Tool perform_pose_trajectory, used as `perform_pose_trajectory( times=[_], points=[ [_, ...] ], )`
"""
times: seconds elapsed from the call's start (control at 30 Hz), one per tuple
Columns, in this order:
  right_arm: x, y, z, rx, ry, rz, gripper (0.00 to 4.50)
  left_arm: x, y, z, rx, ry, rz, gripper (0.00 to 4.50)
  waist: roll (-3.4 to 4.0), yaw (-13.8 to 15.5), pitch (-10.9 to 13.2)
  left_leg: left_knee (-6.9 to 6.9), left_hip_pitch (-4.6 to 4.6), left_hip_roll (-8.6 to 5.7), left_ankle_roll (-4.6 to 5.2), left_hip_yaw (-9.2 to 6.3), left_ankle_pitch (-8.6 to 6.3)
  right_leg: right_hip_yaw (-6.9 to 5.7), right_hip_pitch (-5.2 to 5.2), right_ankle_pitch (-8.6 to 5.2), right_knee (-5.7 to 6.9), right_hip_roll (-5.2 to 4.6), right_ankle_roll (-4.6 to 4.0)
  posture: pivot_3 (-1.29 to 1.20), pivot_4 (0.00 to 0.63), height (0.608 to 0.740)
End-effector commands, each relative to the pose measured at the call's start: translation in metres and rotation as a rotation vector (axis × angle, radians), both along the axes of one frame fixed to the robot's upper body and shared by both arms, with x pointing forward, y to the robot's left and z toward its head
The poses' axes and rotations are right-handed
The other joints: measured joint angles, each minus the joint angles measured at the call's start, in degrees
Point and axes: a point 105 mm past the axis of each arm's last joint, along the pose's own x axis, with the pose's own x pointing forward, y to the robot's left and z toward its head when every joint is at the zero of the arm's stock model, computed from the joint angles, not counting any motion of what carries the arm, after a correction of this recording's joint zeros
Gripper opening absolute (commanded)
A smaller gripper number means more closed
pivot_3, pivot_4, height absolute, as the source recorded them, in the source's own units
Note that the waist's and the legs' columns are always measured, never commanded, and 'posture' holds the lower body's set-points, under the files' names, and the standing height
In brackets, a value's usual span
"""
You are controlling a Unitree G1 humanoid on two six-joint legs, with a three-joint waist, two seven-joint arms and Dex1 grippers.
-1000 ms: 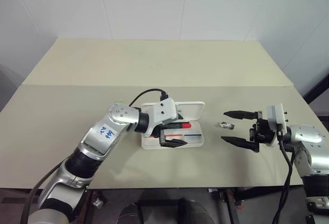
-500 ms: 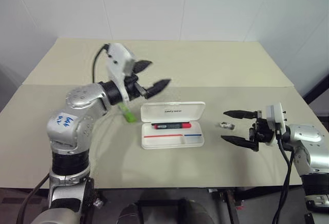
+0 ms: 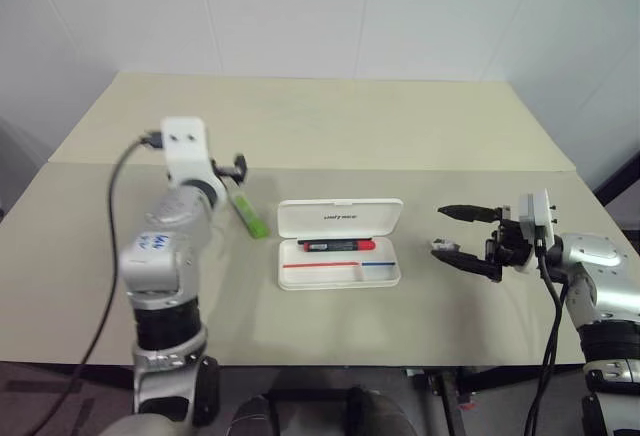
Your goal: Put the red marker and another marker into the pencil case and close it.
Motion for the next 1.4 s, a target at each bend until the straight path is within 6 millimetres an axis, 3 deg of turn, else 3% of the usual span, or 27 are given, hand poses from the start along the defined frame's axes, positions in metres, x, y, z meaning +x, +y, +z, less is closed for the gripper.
perform_pose_trajectory(
  times=[0.03,0.17,0.27,0.5,0.7,0.8,1.1,1.2,1.4],
  points=[
    [0.001,0.0,0.007,-0.004,-0.039,0.011,4.5,-0.003,-0.01,-0.004,-0.026,0.017,0.051,4.48,-0.01,0.2,0.0,0.02,-0.02,0.0,0.0,0.0,0.0,0.0,-0.01,0.02,-0.01,0.0,0.04,0.0,0.15,0.74],
    [0.002,0.001,0.007,-0.007,-0.042,0.011,4.5,0.004,-0.019,-0.026,-0.04,0.083,0.05,4.48,0.01,0.2,0.0,-0.01,0.03,0.01,-0.02,0.0,-0.02,-0.02,-0.01,0.2,-0.06,0.02,0.35,0.0,0.15,0.74],
    [0.003,0.0,0.007,-0.008,-0.045,0.006,4.5,0.009,-0.007,-0.043,-0.033,0.155,0.134,4.48,0.01,-0.3,0.0,-0.01,0.01,0.0,-0.03,-0.05,-0.02,-0.02,0.0,0.21,-0.16,0.03,0.29,0.0,0.15,0.74],
    [0.002,-0.002,0.005,-0.007,-0.049,-0.011,4.5,0.01,-0.003,-0.064,-0.004,0.281,0.139,4.48,0.01,-0.3,0.0,-0.03,-0.07,-0.04,0.02,-0.07,-0.07,-0.04,0.02,0.25,-0.33,0.02,0.29,0.0,0.15,0.74],
    [0.003,0.0,0.004,-0.003,-0.049,-0.012,4.5,0.026,-0.007,-0.075,0.0,0.315,0.076,4.48,0.01,-0.3,0.0,-0.03,-0.06,-0.03,0.0,-0.07,-0.08,-0.08,0.04,0.25,-0.36,0.02,0.28,0.0,0.15,0.74],
    [0.003,0.001,0.004,-0.003,-0.053,-0.011,4.5,0.033,-0.004,-0.078,0.019,0.325,0.067,3.91,0.03,-0.3,0.0,-0.02,-0.04,-0.03,0.0,-0.08,-0.08,-0.09,0.05,0.29,-0.39,0.02,0.17,0.0,0.15,0.74],
    [0.002,-0.004,0.007,-0.006,-0.062,-0.019,4.5,0.044,0.005,-0.064,0.02,0.265,0.062,1.08,0.17,-0.5,-0.1,-0.11,-0.36,-0.02,0.04,-0.98,-0.1,-0.07,0.46,1.49,-2.52,0.81,-0.11,0.0,0.15,0.74],
    [0.002,-0.005,0.008,-0.005,-0.064,-0.021,4.5,0.047,0.008,-0.048,0.027,0.206,0.033,1.08,0.17,-0.4,-0.1,-0.23,-0.36,-0.03,0.03,-0.98,-0.09,-0.01,0.32,1.43,-2.37,0.85,-0.21,0.0,0.15,0.74],
    [0.005,-0.005,0.011,-0.001,-0.073,-0.029,4.5,0.049,0.009,0.015,0.182,0.0,-0.168,1.08,0.16,-0.3,-0.1,-0.53,-0.31,-0.01,-0.16,-0.89,-0.06,0.05,-0.02,1.36,-1.82,0.85,0.0,0.0,0.15,0.74]
  ],
)
